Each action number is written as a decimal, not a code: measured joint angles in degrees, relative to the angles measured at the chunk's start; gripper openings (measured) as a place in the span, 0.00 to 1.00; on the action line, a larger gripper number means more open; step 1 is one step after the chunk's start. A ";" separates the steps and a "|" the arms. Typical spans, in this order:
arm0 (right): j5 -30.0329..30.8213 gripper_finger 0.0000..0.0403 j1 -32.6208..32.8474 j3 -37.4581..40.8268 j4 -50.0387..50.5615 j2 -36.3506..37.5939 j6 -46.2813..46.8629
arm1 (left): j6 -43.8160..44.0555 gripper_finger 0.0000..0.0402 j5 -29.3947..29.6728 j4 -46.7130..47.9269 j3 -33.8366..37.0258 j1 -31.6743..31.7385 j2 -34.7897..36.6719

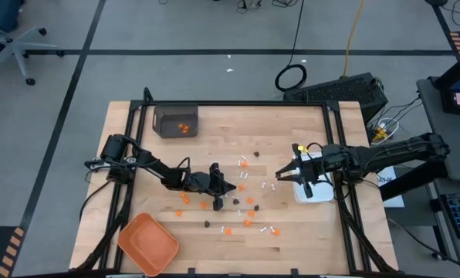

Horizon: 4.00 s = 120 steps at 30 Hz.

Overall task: Sort Halloween decoration
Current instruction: Put the black skull toy into the white bin, then put the orange spider toy into the black bin

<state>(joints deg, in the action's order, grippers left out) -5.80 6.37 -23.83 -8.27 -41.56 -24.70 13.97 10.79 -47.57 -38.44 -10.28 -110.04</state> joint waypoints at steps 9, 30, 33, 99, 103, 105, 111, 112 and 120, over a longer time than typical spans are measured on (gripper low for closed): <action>0.02 0.15 0.00 0.00 0.47 0.00 22.48 | -1.37 0.00 0.17 0.07 0.00 0.52 0.00; 17.20 0.15 0.59 -9.45 48.48 4.39 55.50 | -5.86 0.00 0.20 0.09 0.02 0.57 0.00; 18.04 0.15 0.59 -9.51 55.04 4.31 60.11 | -5.42 0.00 0.20 0.15 0.02 0.57 0.00; 51.84 0.35 21.90 -12.11 -38.93 -59.29 15.65 | -12.36 0.46 -2.00 48.27 -0.02 15.57 24.48; 51.78 0.35 21.70 -12.09 -40.27 -60.65 16.14 | -12.79 0.46 -2.20 44.73 -0.02 15.52 21.32; 51.78 0.35 21.70 -12.09 -40.46 -60.64 16.39 | -11.22 0.46 -1.79 44.68 -0.02 15.32 20.74; 51.78 0.35 21.73 -12.09 -40.85 -60.48 16.48 | -13.12 0.41 -1.31 44.29 -0.06 9.18 22.36; 51.78 0.35 21.73 -12.09 -40.83 -60.48 16.48 | -13.72 0.40 -1.55 44.13 -0.16 7.54 22.47; 49.95 0.35 21.73 -12.09 -40.81 -60.48 16.72 | -11.20 0.36 -4.03 45.74 -1.05 -6.33 22.51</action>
<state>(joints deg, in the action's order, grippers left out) 44.15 28.10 -35.92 -49.08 -102.04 -7.99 2.77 6.75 -1.83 -39.48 -16.62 -87.53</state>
